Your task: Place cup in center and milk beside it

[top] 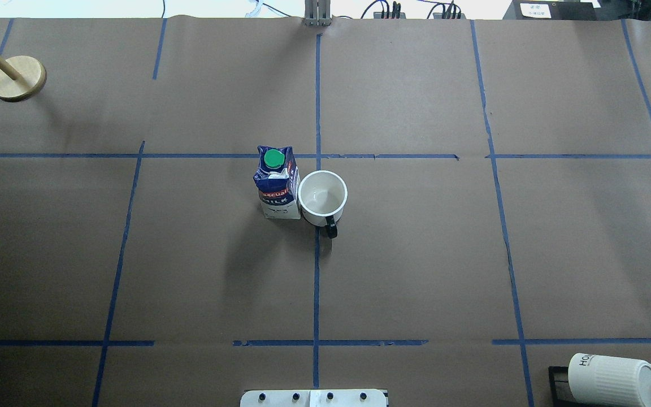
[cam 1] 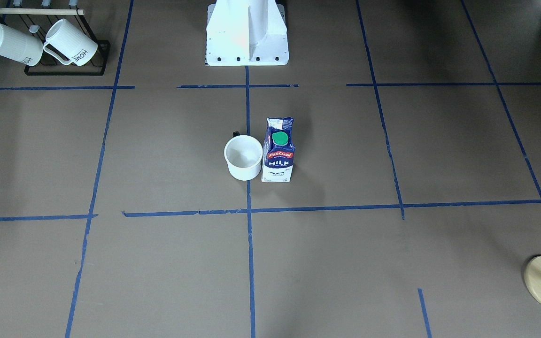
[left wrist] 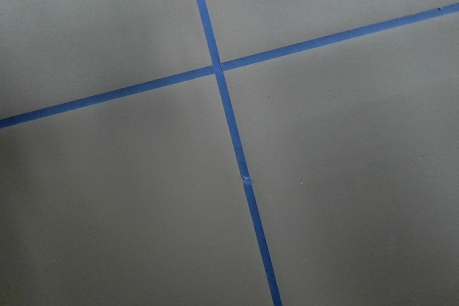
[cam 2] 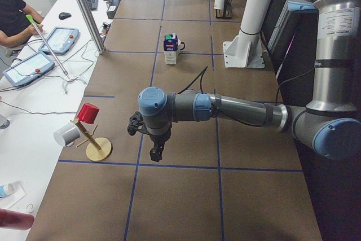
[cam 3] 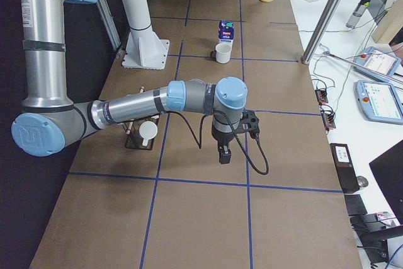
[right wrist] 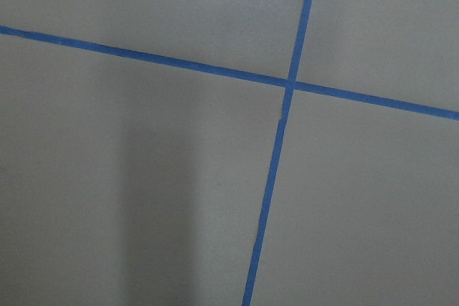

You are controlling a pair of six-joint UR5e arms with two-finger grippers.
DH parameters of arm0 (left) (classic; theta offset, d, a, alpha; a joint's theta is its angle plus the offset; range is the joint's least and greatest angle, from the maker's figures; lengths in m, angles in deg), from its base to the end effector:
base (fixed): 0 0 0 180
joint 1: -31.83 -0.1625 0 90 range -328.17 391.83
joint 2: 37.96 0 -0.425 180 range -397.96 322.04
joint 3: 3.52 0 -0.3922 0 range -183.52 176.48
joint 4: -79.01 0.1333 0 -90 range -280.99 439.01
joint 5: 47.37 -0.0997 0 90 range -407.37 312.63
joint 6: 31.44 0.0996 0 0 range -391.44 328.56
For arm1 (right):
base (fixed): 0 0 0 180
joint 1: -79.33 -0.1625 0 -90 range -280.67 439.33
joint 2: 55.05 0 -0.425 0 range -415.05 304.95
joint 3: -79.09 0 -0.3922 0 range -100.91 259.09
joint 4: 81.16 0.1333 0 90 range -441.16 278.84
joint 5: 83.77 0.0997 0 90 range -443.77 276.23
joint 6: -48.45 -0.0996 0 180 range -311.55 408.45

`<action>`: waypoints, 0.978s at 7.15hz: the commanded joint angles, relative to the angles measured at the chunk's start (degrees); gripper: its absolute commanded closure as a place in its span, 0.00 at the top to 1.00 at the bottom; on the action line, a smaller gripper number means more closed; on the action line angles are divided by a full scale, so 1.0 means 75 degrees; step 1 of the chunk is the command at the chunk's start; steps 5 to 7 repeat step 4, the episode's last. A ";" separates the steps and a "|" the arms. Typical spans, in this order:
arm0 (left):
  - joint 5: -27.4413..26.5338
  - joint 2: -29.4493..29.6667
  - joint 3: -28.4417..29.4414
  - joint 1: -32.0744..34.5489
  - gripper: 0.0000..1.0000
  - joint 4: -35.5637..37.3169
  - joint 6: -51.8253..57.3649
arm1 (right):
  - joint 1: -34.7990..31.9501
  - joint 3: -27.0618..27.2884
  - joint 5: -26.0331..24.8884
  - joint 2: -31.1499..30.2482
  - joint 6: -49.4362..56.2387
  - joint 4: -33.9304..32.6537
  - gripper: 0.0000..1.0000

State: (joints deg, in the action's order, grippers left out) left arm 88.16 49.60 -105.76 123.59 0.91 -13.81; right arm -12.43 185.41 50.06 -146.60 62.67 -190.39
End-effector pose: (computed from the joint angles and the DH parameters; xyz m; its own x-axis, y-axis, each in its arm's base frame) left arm -0.0765 -0.4633 0.5937 0.6758 0.2571 -0.6907 -0.1826 0.9664 0.1811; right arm 0.0785 -0.4594 0.5667 0.7049 -0.1711 0.6884 0.1470 0.9846 0.0942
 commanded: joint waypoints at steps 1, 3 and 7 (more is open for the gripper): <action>0.0000 0.0033 -0.0079 -0.0001 1.00 0.0007 0.0005 | 0.0000 -0.0231 -0.0055 -0.0074 0.0049 0.0021 1.00; -0.0071 0.0045 -0.0102 -0.0013 1.00 -0.0004 0.0051 | 0.0012 -0.0430 -0.0044 -0.0145 -0.0009 0.0160 1.00; -0.0071 0.0033 -0.0137 -0.0001 1.00 0.0007 0.0052 | 0.0000 -0.0431 -0.0044 -0.0179 -0.0021 0.0254 1.00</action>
